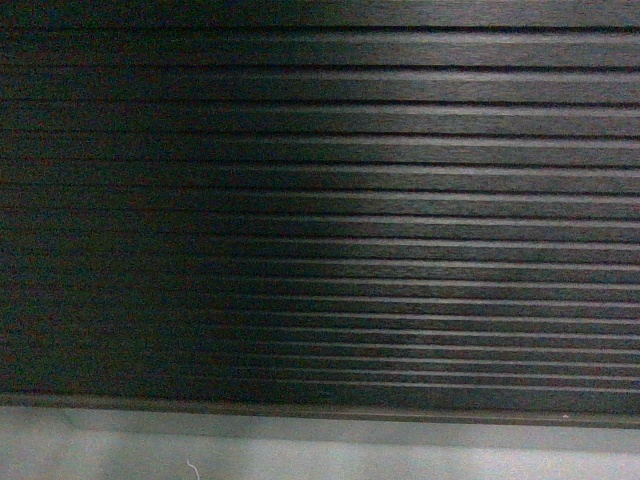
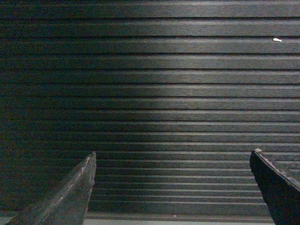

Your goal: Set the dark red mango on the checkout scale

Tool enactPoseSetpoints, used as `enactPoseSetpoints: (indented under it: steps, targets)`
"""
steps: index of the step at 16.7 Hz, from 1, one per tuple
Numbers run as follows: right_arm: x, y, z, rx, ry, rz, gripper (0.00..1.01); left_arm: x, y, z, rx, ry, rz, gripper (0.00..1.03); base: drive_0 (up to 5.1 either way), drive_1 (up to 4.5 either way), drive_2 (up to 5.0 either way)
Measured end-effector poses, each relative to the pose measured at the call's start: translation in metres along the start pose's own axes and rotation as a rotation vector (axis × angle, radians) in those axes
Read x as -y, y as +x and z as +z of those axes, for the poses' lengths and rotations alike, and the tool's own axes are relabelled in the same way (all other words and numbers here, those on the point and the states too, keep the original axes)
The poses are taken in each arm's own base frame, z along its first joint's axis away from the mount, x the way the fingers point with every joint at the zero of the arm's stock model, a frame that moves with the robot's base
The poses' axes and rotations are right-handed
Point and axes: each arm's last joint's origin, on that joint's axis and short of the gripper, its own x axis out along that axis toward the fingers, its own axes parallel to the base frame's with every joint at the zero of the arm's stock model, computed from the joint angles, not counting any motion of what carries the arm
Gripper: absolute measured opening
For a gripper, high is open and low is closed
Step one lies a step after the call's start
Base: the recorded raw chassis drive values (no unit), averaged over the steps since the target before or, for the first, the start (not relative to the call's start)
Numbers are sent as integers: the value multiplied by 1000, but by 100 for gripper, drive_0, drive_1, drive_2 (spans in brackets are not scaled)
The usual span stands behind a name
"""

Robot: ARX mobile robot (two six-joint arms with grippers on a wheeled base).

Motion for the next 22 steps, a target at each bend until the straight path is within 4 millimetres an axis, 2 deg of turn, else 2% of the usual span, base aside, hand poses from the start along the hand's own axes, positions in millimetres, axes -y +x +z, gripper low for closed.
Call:
enactPoseSetpoints:
  steps: [22]
  targets:
    - [0,0,0,1,0,0,98,0,0,0,1,0,0,98,0,0,0]
